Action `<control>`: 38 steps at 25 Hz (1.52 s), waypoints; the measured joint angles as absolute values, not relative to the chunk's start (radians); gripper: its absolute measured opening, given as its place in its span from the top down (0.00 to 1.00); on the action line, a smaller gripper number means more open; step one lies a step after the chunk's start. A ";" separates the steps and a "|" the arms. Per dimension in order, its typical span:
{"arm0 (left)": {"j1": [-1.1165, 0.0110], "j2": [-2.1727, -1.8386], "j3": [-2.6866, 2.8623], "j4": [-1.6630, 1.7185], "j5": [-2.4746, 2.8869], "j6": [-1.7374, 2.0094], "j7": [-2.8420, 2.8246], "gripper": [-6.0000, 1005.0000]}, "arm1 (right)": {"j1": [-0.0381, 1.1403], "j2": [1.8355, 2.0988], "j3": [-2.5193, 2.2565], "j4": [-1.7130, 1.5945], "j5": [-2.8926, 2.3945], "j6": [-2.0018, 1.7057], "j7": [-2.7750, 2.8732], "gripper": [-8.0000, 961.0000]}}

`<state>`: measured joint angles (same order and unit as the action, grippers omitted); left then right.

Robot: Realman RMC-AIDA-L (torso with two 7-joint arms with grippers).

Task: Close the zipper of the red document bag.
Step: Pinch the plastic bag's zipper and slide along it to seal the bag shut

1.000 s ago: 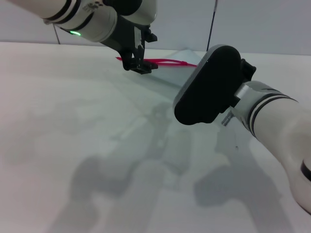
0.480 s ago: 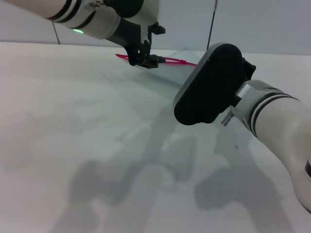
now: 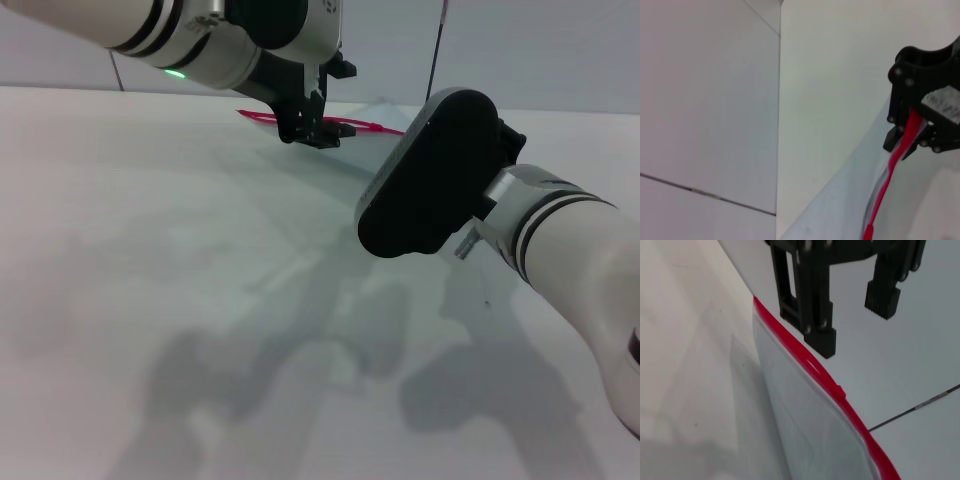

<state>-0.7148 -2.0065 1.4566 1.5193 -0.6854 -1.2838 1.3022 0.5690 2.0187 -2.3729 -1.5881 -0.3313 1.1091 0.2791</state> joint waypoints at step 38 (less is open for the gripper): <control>-0.750 -2.017 1.460 1.351 -0.762 -1.167 1.408 0.47 | 0.566 2.019 -2.374 -1.604 -0.333 1.109 0.271 0.94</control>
<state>-0.7505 -2.0173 1.4603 1.3506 -0.7624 -1.1668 1.4083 0.5661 2.0187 -2.3743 -1.6036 -0.3326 1.1090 0.2710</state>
